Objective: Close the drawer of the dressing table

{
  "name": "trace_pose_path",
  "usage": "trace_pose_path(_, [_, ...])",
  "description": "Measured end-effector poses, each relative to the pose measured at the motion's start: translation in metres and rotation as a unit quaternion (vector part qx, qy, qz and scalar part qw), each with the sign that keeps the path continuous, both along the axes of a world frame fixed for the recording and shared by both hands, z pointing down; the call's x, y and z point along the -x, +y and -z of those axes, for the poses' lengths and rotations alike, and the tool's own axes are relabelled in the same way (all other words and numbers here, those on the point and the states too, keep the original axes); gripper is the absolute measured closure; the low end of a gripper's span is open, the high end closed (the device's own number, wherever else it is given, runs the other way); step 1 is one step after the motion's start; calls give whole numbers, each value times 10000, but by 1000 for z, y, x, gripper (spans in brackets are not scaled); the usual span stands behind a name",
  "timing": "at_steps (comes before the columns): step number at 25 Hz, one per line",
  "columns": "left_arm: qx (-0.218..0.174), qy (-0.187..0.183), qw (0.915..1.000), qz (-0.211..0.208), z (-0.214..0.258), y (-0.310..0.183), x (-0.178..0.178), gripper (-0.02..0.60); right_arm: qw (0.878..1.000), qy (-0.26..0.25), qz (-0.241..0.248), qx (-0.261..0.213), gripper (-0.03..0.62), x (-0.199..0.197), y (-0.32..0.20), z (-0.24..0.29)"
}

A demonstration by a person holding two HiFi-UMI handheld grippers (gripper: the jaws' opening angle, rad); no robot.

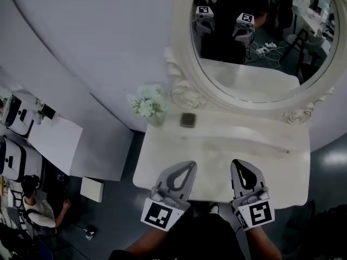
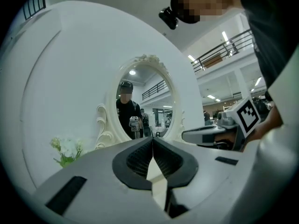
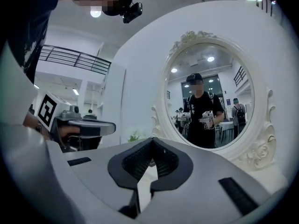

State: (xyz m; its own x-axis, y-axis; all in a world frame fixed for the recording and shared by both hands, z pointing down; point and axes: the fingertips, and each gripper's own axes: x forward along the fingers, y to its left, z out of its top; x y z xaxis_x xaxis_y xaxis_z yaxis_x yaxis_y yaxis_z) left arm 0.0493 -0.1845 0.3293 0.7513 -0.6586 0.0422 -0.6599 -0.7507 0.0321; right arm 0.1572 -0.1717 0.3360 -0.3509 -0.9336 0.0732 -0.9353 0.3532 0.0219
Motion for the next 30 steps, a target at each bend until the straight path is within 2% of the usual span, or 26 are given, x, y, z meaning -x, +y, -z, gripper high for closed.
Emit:
trace_pose_path(2, [-157, 152, 9998, 12, 15, 8, -11, 577, 9999, -61, -90, -61, 595, -18, 12, 10])
trace_pose_path(7, [-437, 270, 9986, 125, 40, 25, -32, 577, 9987, -53, -347, -358, 595, -58, 39, 43])
trace_pose_path(14, [-738, 192, 9968, 227, 62, 43, -47, 577, 9947, -76, -798, -650, 595, -101, 60, 67])
trace_pose_path(21, [-955, 159, 9952, 118, 81, 43, -47, 577, 9908, -146, -1058, -829, 595, -107, 73, 78])
trace_pose_path(24, [-1129, 423, 9927, 37, 94, 41, -47, 577, 9899, -166, -1109, -866, 595, -103, 76, 86])
trace_pose_path(30, [-968, 391, 9945, -51, 91, 42, -39, 577, 9889, -10, -1212, -856, 595, -92, 78, 92])
